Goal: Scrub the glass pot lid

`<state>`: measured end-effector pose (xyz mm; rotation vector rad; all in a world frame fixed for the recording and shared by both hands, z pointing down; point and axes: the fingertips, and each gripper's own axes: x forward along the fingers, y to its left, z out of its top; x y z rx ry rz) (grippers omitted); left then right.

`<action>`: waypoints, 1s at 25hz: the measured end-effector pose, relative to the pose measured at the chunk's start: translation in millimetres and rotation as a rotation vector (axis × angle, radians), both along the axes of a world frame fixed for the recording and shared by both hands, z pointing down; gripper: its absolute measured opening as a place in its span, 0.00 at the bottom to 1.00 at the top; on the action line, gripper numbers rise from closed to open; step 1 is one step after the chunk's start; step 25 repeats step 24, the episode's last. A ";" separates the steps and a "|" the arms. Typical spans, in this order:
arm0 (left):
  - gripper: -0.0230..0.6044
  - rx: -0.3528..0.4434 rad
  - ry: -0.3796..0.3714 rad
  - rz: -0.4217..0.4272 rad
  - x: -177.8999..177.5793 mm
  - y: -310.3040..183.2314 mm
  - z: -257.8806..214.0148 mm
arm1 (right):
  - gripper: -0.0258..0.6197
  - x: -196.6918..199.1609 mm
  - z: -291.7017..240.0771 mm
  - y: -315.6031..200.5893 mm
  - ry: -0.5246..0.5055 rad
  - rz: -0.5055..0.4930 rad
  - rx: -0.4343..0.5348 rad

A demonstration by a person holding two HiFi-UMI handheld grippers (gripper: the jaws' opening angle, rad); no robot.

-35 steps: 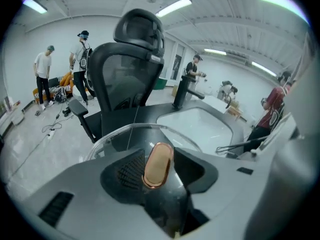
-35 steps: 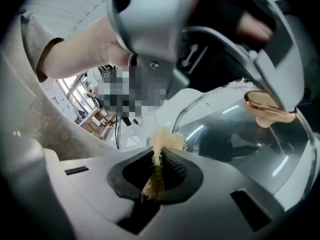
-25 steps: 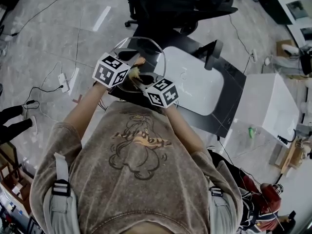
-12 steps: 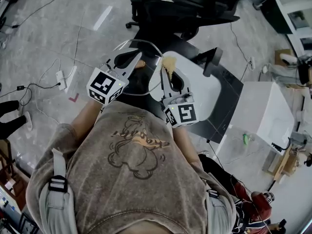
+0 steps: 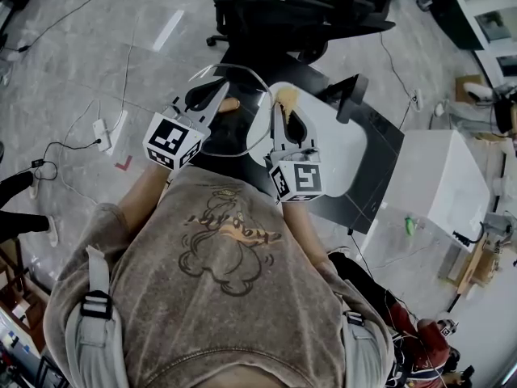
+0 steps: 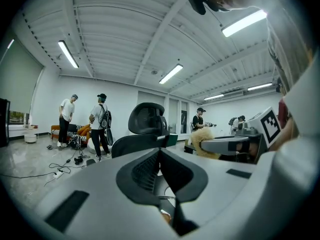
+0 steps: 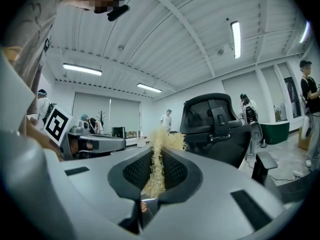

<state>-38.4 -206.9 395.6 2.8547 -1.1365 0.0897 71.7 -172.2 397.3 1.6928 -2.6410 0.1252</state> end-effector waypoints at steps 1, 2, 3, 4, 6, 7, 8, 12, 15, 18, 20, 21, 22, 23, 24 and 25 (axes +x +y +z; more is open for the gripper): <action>0.06 -0.002 -0.001 0.001 0.7 0.3 0.8 | 0.10 0.9 0.4 -0.5 -0.005 0.005 -0.004; 0.06 -0.004 -0.002 0.002 1.4 0.6 1.3 | 0.10 1.7 0.4 -1.0 -0.009 0.009 -0.007; 0.06 -0.006 -0.003 0.003 1.8 0.8 1.7 | 0.10 2.4 0.3 -1.5 -0.012 0.012 -0.008; 0.06 -0.008 -0.005 0.001 1.9 0.8 2.2 | 0.10 2.9 0.3 -1.9 -0.012 0.012 -0.010; 0.07 -0.014 -0.008 -0.004 1.2 0.5 3.6 | 0.10 2.6 0.3 -1.8 -0.011 0.006 -0.012; 0.06 -0.017 -0.009 -0.007 0.4 0.5 4.5 | 0.10 2.0 0.6 -1.4 -0.011 0.002 -0.014; 0.07 -0.021 -0.009 -0.010 -0.4 0.6 5.2 | 0.10 1.5 0.9 -0.9 -0.011 0.000 -0.016; 0.06 -0.028 -0.015 -0.016 -2.1 1.4 7.2 | 0.10 -0.1 1.7 -0.1 -0.013 -0.002 -0.023; 0.07 -0.033 -0.023 -0.019 -2.5 1.5 9.4 | 0.10 -1.7 2.8 0.2 -0.012 -0.007 -0.027; 0.07 -0.041 -0.028 -0.022 -2.9 2.0 11.6 | 0.10 -2.6 4.5 1.1 -0.010 -0.011 -0.031; 0.07 -0.045 -0.030 -0.026 -3.0 2.1 12.7 | 0.10 -3.1 5.6 1.2 -0.009 -0.014 -0.033; 0.07 -0.046 -0.031 -0.028 -3.1 2.0 13.3 | 0.10 -3.3 6.1 1.2 -0.007 -0.015 -0.034; 0.07 -0.047 -0.032 -0.029 -3.1 2.0 14.0 | 0.10 -3.5 6.6 1.2 -0.007 -0.016 -0.034; 0.07 -0.049 -0.033 -0.030 -3.0 2.1 14.8 | 0.10 -3.6 7.0 1.3 -0.006 -0.017 -0.035; 0.07 -0.050 -0.033 -0.030 -3.0 2.1 15.6 | 0.10 -3.6 7.4 1.3 -0.005 -0.018 -0.035; 0.07 -0.050 -0.033 -0.030 -3.0 2.1 15.6 | 0.10 -3.6 7.4 1.3 -0.005 -0.018 -0.035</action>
